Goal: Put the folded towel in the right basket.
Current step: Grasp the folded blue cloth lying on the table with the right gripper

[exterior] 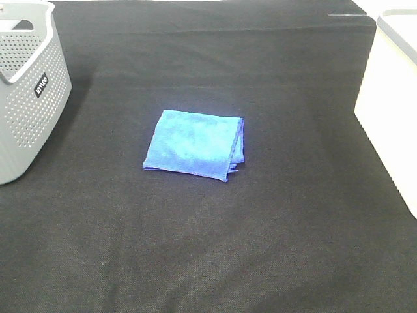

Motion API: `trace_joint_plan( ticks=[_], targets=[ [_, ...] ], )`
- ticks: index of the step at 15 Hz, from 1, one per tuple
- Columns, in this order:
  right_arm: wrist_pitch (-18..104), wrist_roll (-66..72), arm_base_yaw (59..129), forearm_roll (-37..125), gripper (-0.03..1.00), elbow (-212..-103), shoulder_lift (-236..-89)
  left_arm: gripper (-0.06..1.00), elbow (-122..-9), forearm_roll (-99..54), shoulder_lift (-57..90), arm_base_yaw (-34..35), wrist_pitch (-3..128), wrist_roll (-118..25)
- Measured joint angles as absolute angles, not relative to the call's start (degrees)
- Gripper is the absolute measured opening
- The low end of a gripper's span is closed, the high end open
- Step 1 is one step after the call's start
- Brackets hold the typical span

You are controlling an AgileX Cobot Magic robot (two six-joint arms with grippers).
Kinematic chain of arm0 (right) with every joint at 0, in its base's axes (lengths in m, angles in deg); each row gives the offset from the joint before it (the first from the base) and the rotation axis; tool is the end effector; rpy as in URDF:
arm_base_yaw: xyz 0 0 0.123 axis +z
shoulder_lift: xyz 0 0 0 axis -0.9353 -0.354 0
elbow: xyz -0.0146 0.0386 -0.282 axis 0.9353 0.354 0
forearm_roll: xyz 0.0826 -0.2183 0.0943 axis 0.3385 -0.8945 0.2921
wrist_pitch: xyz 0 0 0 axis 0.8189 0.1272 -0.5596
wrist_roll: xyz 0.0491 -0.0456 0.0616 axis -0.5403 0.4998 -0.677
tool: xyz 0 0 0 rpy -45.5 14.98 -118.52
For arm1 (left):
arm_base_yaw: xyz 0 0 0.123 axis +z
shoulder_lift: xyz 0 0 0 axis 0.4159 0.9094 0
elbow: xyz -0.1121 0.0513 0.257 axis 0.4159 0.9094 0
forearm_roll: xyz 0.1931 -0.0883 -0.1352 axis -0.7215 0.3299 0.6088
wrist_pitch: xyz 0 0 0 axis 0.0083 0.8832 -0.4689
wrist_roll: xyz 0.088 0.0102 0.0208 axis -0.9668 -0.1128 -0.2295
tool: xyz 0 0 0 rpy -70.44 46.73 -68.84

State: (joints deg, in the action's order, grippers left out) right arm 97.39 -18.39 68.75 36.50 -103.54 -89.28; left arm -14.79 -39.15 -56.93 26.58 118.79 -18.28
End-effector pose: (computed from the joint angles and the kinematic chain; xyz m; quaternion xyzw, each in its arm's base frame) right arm -0.0024 0.0009 0.2613 -0.0081 0.8746 -0.0028 0.4848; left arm -0.0061 0.0038 0.2793 0.0249 0.8471 0.0602 0.5274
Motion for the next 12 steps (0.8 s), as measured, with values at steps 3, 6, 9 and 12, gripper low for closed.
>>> trace_joint_plan(
  ticks=[3, 6, 9, 12],
  targets=[
    [97.39, -18.39, 68.75, 36.50, 0.97, -103.54, -89.28, 0.99, -14.79, -39.15, -56.93, 26.58, 118.79, -18.28],
    [97.39, -18.39, 68.75, 36.50, 0.97, -103.54, -89.28, 0.99, -14.79, -39.15, -56.93, 26.58, 118.79, -18.28],
    [97.39, -18.39, 68.75, 36.50, 0.97, -103.54, -89.28, 0.99, -14.79, -39.15, -56.93, 26.58, 118.79, -18.28],
    [97.39, -18.39, 68.75, 36.50, 0.97, -103.54, -89.28, 0.99, -14.79, -39.15, -56.93, 26.58, 118.79, -18.28]
  ],
)
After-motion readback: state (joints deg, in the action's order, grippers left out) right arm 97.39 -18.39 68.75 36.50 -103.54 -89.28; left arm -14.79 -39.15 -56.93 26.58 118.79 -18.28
